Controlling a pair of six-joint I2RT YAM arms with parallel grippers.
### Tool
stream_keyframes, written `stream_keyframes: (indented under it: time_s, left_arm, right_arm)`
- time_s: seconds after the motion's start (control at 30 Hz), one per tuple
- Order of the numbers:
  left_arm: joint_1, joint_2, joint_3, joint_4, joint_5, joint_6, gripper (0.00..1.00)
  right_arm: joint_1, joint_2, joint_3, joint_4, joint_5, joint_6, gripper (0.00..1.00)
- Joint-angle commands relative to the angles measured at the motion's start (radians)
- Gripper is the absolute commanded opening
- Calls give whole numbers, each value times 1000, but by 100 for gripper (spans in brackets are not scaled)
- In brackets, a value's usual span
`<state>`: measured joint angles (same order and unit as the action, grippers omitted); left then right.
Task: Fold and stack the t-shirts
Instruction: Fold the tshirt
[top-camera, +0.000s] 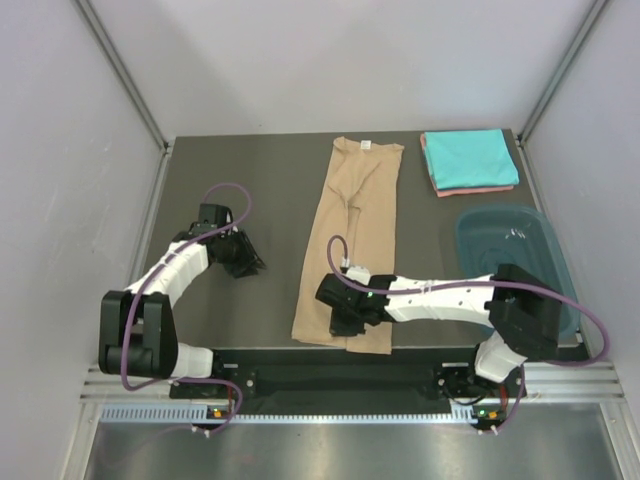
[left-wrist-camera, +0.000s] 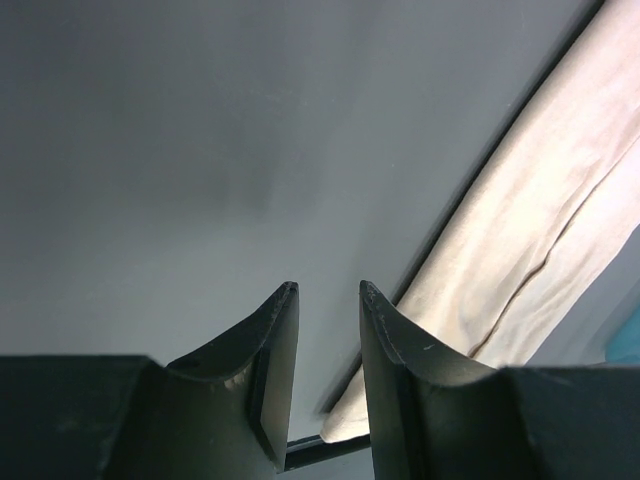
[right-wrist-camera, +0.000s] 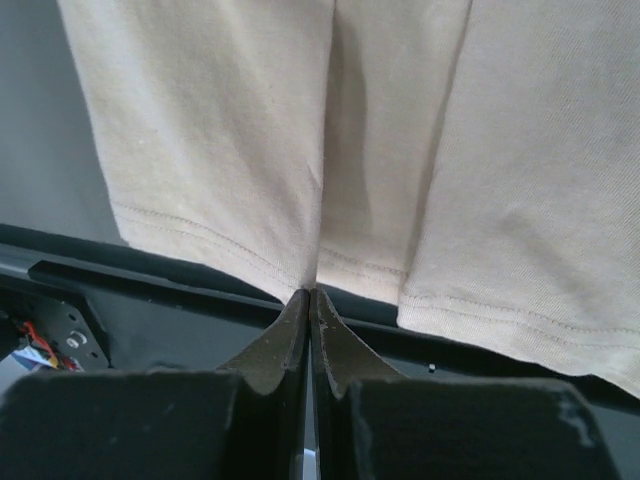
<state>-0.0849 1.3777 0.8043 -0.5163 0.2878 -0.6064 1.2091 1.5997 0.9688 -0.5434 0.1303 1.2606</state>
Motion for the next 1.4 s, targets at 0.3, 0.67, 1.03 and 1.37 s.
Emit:
stream_keyframes:
  time_s: [0.3,0.67,1.03,1.37]
  left_arm:
    - [-3,-11,13,2,-16,16,37]
    - [-45,-124,-19,-21,-27,16,39]
    - [-254,-197,-76,-19,-45,-55,38]
    - [-338,-284,-198,-10,-41,-101,37]
  right_arm:
    - [38,-44,-21,-21,22,26,0]
    - [41,-55,-33,-55,58,36,0]
    - [40,-70,-51,-72,84,42,0]
    - [-5,-122,-13,-59,112,-81,25]
